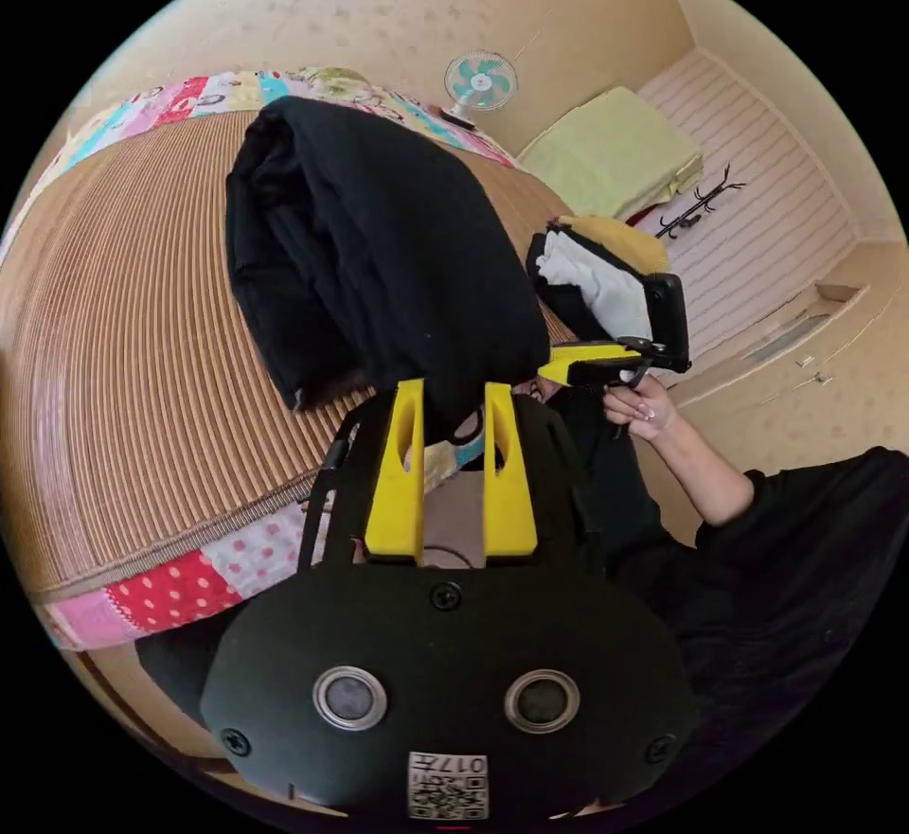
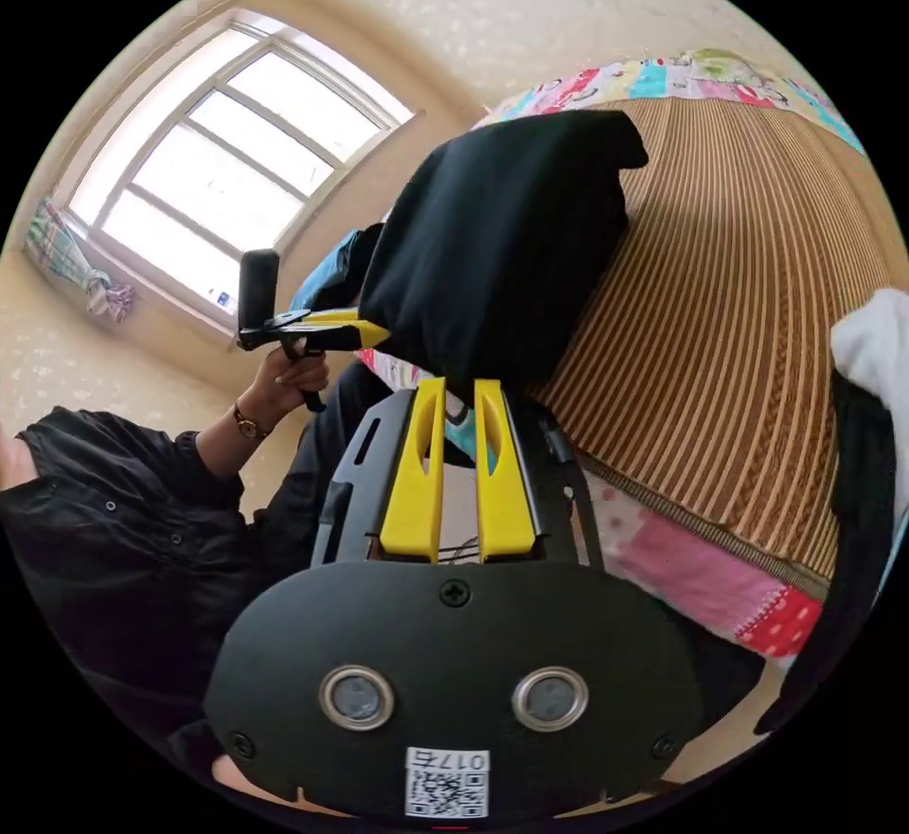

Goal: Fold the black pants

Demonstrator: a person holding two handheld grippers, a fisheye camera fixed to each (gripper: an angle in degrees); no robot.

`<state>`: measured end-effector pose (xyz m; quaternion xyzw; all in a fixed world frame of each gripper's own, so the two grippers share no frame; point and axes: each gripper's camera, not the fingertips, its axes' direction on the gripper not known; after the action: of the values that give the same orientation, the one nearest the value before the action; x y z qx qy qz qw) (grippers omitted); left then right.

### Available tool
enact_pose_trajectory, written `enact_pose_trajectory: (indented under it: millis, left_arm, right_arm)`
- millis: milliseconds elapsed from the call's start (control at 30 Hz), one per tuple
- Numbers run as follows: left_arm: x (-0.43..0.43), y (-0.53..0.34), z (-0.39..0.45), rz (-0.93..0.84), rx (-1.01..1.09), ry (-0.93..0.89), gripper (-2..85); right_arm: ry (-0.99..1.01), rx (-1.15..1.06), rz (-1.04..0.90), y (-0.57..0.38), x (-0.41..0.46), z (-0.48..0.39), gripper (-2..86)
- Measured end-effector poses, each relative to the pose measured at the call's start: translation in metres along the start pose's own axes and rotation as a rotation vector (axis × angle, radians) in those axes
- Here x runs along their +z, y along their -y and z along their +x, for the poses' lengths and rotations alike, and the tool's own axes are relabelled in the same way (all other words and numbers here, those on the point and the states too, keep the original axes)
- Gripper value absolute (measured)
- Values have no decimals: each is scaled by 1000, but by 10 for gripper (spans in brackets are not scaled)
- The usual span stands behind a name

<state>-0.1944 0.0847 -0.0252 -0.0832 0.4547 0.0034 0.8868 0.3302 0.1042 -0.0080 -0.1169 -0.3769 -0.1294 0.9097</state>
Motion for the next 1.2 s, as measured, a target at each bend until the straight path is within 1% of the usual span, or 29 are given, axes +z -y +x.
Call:
enact_pose_trajectory:
  millis: [67, 133, 200, 233, 333, 400, 433, 467, 567, 600, 733, 800, 833, 900, 1000, 1033, 1100, 1167, 1200]
  left_arm:
    - [-12, -3, -13, 69, -106, -79, 103]
    - [-22, 3, -22, 94, -182, -107, 119]
    - [-33, 15, -22, 99, -182, -106, 136]
    - [-36, 17, -20, 100, -174, -96, 137]
    - [-45, 20, -4, 94, -124, -41, 129]
    - [-53, 11, 6, 100, -108, -25, 125]
    - [-57, 7, 9, 107, -106, -22, 125]
    - [-64, -3, 15, 126, -99, -7, 123]
    - [-76, -31, 33, 131, -78, 92, 116]
    - [-78, -42, 41, 120, -75, 116, 114]
    - [-86, -72, 58, 123, -74, 172, 112]
    - [-94, -88, 60, 159, -124, 179, 110]
    - [-95, -91, 60, 166, -139, 173, 110]
    - [-100, -101, 57, 191, -199, 157, 109]
    - [-102, -107, 56, 217, -243, 170, 108]
    - [-101, -107, 55, 219, -248, 168, 108]
    - [-96, -105, 53, 214, -263, 146, 108]
    - [-91, -100, 54, 207, -247, 122, 107]
    - [-86, -96, 56, 198, -227, 117, 106]
  right_arm:
    - [71, 45, 57, -3, -8, 10, 66]
    - [105, 85, 138, 10, -24, 16, 93]
    - [69, 100, 223, 43, -41, 16, 143]
    - [52, 102, 230, 54, -42, 15, 154]
    - [-14, 127, 169, 114, -21, 20, 189]
    - [-3, 134, 48, 157, 26, 29, 196]
    - [18, 124, 16, 167, 40, 30, 192]
    - [2, 136, -38, 182, 67, 29, 185]
    - [-123, 32, -61, 224, 109, -5, 176]
    - [-134, -6, -84, 247, 130, -20, 173]
    - [-94, -60, -168, 320, 211, -63, 169]
    - [-88, -67, -179, 363, 271, -99, 169]
    - [-95, -84, -187, 373, 287, -111, 169]
    - [-128, -118, -216, 408, 350, -157, 169]
    - [-126, -107, -195, 426, 412, -203, 171]
    - [-134, -113, -189, 426, 422, -211, 172]
    - [-247, -145, -153, 423, 437, -237, 174]
    - [-240, -126, -140, 418, 428, -239, 172]
    - [-196, -124, -141, 410, 412, -235, 168]
